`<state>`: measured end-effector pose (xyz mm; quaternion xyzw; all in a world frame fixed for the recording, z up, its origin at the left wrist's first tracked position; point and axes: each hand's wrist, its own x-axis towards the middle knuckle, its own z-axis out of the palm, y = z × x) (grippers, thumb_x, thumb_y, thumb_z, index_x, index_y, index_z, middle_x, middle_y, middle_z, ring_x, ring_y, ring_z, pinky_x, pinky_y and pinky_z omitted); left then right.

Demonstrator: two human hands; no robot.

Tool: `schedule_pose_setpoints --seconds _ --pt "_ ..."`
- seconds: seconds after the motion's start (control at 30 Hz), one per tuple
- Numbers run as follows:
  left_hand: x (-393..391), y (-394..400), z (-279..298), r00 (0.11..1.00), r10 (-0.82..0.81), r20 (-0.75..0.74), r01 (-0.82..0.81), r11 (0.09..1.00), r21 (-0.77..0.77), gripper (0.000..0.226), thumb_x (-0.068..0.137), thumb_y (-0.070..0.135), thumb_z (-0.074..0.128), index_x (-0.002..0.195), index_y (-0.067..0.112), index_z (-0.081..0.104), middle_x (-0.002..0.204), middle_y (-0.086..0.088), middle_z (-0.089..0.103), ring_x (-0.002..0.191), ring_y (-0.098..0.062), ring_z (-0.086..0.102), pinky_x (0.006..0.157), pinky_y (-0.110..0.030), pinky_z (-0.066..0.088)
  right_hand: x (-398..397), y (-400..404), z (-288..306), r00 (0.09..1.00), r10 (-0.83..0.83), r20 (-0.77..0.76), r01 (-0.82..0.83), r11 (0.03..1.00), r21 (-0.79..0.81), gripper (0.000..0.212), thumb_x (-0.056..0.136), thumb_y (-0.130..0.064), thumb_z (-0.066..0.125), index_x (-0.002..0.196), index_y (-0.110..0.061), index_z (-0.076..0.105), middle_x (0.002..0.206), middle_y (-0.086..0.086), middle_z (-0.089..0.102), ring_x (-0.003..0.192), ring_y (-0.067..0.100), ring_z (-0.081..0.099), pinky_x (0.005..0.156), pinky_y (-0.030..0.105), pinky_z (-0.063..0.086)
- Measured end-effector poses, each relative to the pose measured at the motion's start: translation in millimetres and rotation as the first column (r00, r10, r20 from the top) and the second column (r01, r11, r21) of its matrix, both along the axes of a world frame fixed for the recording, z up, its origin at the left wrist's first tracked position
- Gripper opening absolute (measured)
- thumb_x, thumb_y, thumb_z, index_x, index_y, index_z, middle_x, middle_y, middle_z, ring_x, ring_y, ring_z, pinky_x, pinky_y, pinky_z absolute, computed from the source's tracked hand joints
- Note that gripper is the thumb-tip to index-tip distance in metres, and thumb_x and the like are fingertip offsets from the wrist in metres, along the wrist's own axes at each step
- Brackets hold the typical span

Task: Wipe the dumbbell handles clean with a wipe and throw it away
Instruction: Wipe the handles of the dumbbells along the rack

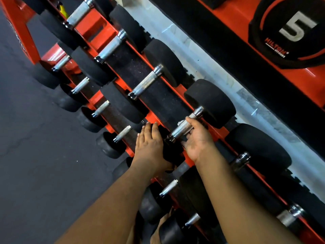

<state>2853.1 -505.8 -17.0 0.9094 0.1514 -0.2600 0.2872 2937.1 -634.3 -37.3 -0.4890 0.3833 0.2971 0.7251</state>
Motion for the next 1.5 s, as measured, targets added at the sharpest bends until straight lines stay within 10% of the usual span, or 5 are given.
schedule_pose_setpoints --seconds 0.67,1.0,1.2,1.33,1.5 --pt "0 1 -6 1.0 0.005 0.009 -0.005 1.0 0.019 0.154 0.056 0.05 0.094 0.159 0.012 -0.015 0.169 -0.011 -0.014 0.156 -0.023 -0.017 0.128 -0.043 -0.003 -19 1 -17 0.978 0.207 -0.04 -0.21 0.975 -0.077 0.042 0.09 -0.031 0.073 0.124 -0.009 0.064 0.102 0.015 0.075 0.076 0.022 0.076 0.056 0.03 0.057" --pt "0 1 -7 1.0 0.002 0.016 -0.002 1.0 0.02 0.155 0.056 0.051 0.094 0.16 0.011 -0.013 0.169 -0.01 -0.013 0.156 -0.024 -0.015 0.128 -0.043 -0.003 10 -11 -5 0.98 -0.181 0.088 0.177 0.983 0.044 0.04 0.093 -0.018 0.062 0.132 -0.013 0.058 0.114 0.004 0.07 0.099 0.015 0.066 0.075 0.031 0.048" --pt "-1 2 -1 1.0 0.001 0.013 -0.001 1.0 0.006 0.151 0.059 0.049 0.093 0.16 0.012 -0.014 0.169 -0.01 -0.013 0.156 -0.024 -0.015 0.128 -0.041 -0.005 -13 -12 -6 0.999 0.012 0.041 -0.014 0.999 0.034 0.039 0.094 -0.02 0.062 0.132 -0.013 0.058 0.102 0.006 0.07 0.089 0.02 0.067 0.075 0.034 0.053" --pt "-1 2 3 1.0 -0.009 0.004 0.008 1.0 0.012 0.151 0.061 0.048 0.094 0.16 0.012 -0.015 0.169 -0.01 -0.015 0.156 -0.024 -0.016 0.128 -0.041 -0.003 12 -16 -9 0.992 -0.113 0.063 0.111 0.994 0.023 0.042 0.095 -0.029 0.061 0.134 -0.013 0.061 0.124 0.006 0.068 0.11 0.018 0.063 0.105 0.041 0.045" --pt "0 1 3 1.0 0.002 0.001 -0.002 1.0 0.004 0.152 0.059 0.049 0.093 0.16 0.012 -0.014 0.169 -0.009 -0.013 0.156 -0.024 -0.013 0.128 -0.039 -0.004 -16 -10 -11 0.987 0.16 -0.012 -0.16 0.987 -0.015 0.044 0.089 -0.028 0.072 0.127 -0.008 0.063 0.113 0.013 0.072 0.088 0.022 0.072 0.061 0.031 0.057"
